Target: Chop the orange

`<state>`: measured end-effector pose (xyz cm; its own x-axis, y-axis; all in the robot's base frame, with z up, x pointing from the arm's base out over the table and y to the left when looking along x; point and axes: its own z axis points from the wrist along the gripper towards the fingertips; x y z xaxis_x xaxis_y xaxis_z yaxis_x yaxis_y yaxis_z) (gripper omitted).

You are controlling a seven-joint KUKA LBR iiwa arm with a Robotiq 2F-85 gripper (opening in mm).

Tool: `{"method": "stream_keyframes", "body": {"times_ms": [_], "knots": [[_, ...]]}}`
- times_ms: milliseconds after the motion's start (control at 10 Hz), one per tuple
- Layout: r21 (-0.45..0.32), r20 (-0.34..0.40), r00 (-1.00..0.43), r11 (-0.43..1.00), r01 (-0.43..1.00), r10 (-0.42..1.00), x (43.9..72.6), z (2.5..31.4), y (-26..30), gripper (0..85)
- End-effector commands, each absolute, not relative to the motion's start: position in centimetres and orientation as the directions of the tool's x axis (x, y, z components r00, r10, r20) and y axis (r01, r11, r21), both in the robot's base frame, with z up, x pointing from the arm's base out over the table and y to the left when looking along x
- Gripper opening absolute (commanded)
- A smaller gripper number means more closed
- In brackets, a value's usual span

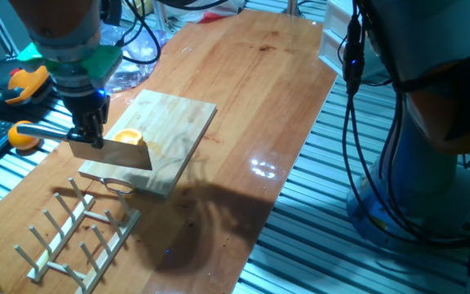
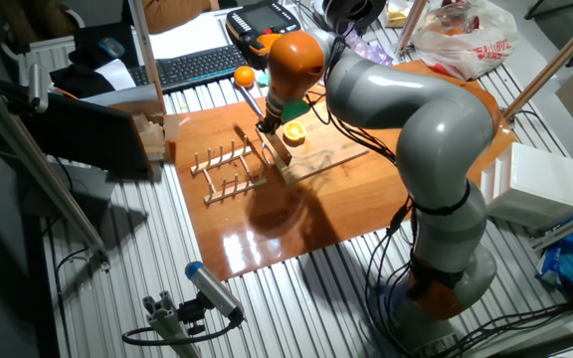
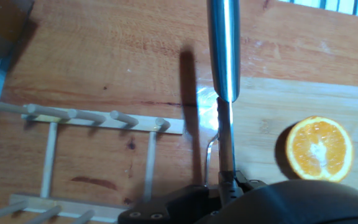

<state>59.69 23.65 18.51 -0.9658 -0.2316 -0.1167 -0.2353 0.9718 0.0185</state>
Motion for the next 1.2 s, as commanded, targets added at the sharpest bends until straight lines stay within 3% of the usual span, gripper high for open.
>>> {"method": "stream_keyframes", "body": {"times_ms": [0, 300, 800, 1100], "knots": [[0.025, -0.104, -0.969, 0.973, -0.228, -0.224, 59.67, 18.54, 24.16, 0.0], [-0.004, -0.097, -0.971, 0.976, -0.219, -0.218, 59.75, 18.66, 24.59, 0.0], [0.013, -0.060, -0.984, 0.986, -0.168, -0.167, 59.75, 18.66, 24.59, 0.0], [-0.008, 0.019, -0.996, 0.996, -0.088, -0.088, 59.75, 18.66, 24.59, 0.0]]}}
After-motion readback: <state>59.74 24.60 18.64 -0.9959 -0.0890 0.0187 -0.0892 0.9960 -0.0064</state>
